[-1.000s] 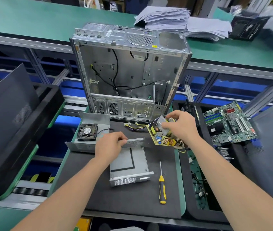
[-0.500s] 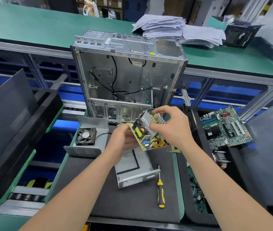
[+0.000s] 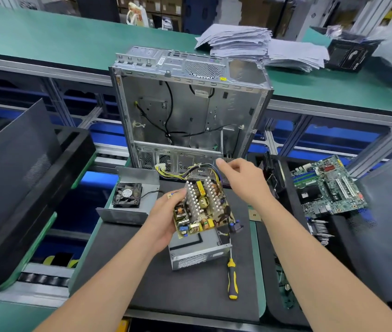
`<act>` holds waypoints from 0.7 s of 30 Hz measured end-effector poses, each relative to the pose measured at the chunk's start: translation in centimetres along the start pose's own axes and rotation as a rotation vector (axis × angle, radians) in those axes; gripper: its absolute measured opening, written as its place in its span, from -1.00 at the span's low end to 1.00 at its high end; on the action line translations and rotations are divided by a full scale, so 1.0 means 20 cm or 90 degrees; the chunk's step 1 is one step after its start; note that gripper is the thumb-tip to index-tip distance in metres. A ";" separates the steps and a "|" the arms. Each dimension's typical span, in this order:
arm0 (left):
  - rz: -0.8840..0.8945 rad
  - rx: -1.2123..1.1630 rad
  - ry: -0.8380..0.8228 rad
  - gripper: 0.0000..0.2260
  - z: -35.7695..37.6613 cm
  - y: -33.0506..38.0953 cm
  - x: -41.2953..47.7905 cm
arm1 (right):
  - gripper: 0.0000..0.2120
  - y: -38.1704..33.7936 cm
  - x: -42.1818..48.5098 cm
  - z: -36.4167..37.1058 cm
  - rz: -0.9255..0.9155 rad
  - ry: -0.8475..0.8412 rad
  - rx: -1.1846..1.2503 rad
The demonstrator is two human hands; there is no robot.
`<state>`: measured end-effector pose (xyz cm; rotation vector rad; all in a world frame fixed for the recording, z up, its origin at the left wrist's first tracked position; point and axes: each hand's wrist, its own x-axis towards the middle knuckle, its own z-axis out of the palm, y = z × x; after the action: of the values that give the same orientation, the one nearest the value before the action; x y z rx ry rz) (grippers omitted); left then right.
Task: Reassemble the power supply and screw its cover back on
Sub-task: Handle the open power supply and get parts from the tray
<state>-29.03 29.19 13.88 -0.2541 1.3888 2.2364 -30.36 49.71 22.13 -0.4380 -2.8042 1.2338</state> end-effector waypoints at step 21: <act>-0.055 0.114 -0.019 -0.70 -0.08 0.00 -0.05 | -0.74 0.00 0.14 -0.01 -0.063 -0.230 0.348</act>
<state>-28.33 27.40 13.51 -0.2147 1.5211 2.0244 -33.06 50.74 22.03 -0.0422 -2.5205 2.1348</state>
